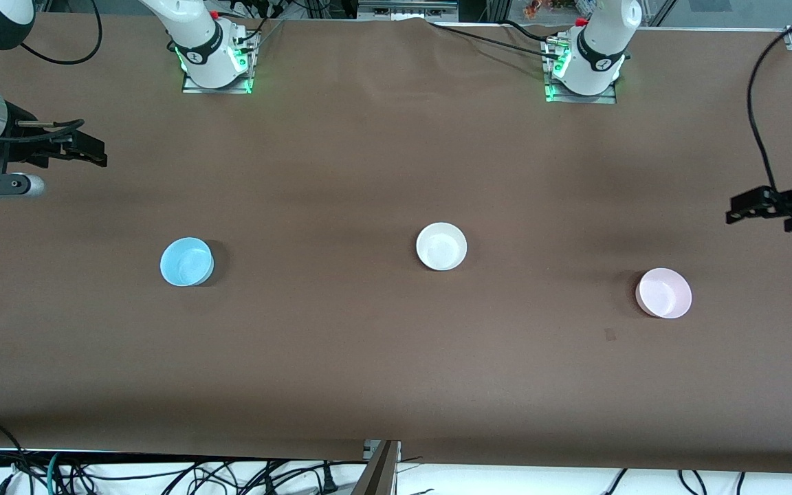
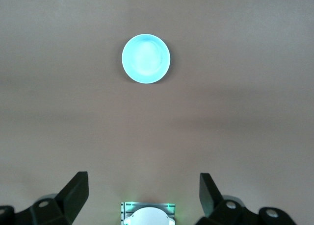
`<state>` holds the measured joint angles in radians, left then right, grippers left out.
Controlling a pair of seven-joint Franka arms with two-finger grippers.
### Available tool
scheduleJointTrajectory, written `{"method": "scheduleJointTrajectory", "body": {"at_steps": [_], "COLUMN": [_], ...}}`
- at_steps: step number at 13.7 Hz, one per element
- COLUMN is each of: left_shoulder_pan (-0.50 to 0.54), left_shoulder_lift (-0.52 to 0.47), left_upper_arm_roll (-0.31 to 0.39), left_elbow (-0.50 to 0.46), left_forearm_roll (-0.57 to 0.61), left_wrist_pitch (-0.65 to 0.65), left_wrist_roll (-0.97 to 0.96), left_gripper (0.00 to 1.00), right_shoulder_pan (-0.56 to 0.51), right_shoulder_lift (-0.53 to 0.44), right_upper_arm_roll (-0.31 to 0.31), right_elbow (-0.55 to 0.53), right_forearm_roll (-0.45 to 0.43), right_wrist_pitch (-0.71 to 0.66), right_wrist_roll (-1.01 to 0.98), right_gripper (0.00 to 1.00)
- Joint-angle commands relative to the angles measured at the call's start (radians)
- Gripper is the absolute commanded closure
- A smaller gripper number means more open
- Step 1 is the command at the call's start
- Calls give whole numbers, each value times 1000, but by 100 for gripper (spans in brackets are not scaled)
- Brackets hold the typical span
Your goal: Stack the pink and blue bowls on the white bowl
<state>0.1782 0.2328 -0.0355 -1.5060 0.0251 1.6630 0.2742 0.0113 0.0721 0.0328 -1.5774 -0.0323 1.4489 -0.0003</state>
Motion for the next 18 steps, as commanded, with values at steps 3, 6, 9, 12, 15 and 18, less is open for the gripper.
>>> {"method": "scheduleJointTrajectory", "body": {"at_steps": [3, 6, 9, 12, 15, 18], "left_shoulder_pan": [23, 21, 58, 73, 89, 92], "left_shoulder_lift": [158, 259, 353, 414, 462, 485], "left_upper_arm_roll": [-6, -6, -6, -6, -7, -7], "left_elbow": [36, 36, 30, 23, 18, -25], "left_forearm_roll": [30, 68, 68, 68, 65, 59], "left_wrist_pitch": [170, 198, 254, 336, 403, 468], "left_wrist_roll": [143, 149, 213, 353, 492, 514], "left_gripper": [0, 0, 0, 0, 0, 14], "right_shoulder_pan": [-13, -13, -13, -10, -13, -13], "right_shoulder_lift": [3, 3, 5, 5, 31, 31], "right_upper_arm_roll": [4, 4, 4, 6, 4, 4], "right_elbow": [4, 4, 4, 5, 48, 48], "right_forearm_roll": [20, 20, 20, 20, 18, 17], "right_wrist_pitch": [4, 4, 4, 4, 2, 2], "right_wrist_roll": [-4, -4, -4, -4, -10, -9], "right_gripper": [0, 0, 0, 0, 0, 0]}}
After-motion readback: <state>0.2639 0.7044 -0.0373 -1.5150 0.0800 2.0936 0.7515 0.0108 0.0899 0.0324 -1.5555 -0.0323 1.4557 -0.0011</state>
